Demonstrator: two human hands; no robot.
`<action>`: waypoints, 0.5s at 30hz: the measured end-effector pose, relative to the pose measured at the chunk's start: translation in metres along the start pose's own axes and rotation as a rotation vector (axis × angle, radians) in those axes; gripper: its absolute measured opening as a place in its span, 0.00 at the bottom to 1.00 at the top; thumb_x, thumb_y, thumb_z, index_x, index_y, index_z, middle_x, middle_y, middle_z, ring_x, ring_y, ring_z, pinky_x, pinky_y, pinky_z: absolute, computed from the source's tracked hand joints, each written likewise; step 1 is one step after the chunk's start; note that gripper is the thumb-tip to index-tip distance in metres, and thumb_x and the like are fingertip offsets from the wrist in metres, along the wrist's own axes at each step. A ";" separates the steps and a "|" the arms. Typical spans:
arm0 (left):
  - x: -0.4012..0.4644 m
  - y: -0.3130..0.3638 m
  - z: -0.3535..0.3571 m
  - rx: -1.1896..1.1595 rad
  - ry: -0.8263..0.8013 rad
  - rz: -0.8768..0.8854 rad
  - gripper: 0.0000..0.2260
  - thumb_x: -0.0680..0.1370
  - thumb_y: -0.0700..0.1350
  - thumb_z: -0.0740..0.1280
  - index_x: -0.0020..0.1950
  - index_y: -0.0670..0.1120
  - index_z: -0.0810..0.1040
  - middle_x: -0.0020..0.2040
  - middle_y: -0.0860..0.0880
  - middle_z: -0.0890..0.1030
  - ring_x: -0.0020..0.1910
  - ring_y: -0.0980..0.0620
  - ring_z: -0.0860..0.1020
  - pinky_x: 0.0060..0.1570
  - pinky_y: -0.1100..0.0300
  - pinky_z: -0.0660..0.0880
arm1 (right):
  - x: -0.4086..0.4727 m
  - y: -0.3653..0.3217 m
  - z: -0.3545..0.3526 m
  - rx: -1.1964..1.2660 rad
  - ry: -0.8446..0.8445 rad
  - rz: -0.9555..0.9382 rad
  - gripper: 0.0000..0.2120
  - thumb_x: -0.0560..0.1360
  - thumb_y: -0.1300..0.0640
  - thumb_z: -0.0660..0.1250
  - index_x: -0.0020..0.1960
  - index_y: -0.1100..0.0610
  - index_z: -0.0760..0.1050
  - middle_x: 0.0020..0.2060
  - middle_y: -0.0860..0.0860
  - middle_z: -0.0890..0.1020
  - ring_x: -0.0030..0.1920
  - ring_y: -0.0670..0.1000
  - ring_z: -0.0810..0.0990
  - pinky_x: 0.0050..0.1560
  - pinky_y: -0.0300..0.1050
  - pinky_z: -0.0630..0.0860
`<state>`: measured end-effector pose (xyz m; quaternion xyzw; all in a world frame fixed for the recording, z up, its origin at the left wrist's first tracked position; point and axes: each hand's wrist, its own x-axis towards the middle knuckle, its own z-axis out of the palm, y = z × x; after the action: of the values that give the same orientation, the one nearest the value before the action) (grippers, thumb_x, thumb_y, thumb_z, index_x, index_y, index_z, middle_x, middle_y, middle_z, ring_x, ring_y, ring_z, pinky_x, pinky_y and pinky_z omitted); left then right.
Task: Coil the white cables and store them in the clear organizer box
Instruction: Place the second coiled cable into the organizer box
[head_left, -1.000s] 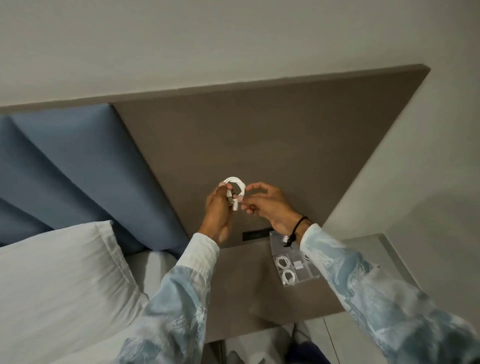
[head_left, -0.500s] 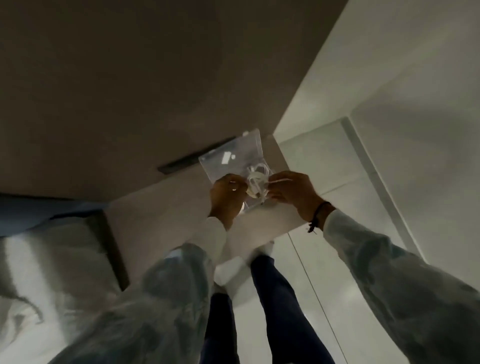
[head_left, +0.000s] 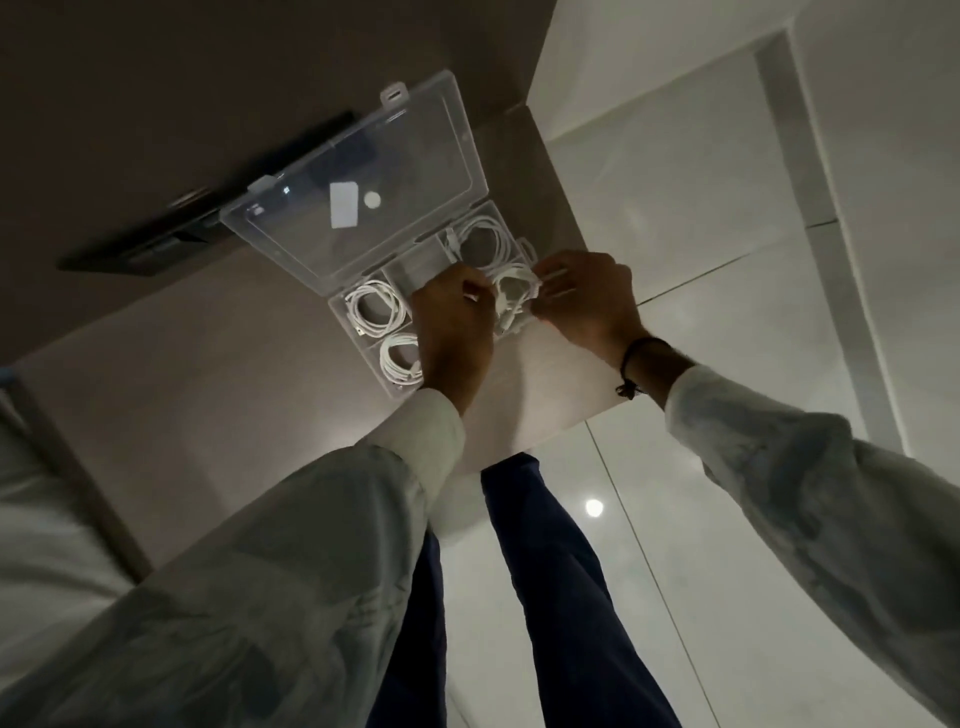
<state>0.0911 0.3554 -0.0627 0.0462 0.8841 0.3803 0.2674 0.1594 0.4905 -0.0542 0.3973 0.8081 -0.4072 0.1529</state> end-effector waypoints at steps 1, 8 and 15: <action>0.001 -0.002 0.000 0.055 -0.010 0.040 0.03 0.75 0.36 0.72 0.47 0.41 0.85 0.43 0.44 0.87 0.39 0.50 0.83 0.43 0.55 0.83 | 0.002 0.001 0.002 -0.040 0.002 -0.057 0.12 0.69 0.57 0.77 0.52 0.55 0.85 0.45 0.51 0.89 0.46 0.49 0.87 0.45 0.27 0.76; -0.005 -0.009 -0.001 0.276 -0.073 0.242 0.10 0.77 0.37 0.73 0.57 0.39 0.80 0.56 0.40 0.81 0.50 0.43 0.83 0.46 0.52 0.84 | 0.004 -0.003 0.002 -0.206 0.019 -0.377 0.17 0.74 0.53 0.75 0.60 0.58 0.81 0.48 0.56 0.87 0.46 0.56 0.86 0.53 0.46 0.80; -0.001 -0.009 0.003 0.308 -0.056 0.310 0.13 0.79 0.37 0.71 0.64 0.42 0.80 0.62 0.41 0.79 0.57 0.41 0.83 0.54 0.46 0.84 | 0.019 -0.003 0.003 -0.338 -0.011 -0.410 0.11 0.80 0.57 0.66 0.54 0.61 0.85 0.48 0.60 0.87 0.49 0.60 0.85 0.52 0.44 0.77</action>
<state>0.0945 0.3509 -0.0707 0.2326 0.9063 0.2760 0.2200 0.1447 0.4966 -0.0657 0.1919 0.9273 -0.2912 0.1356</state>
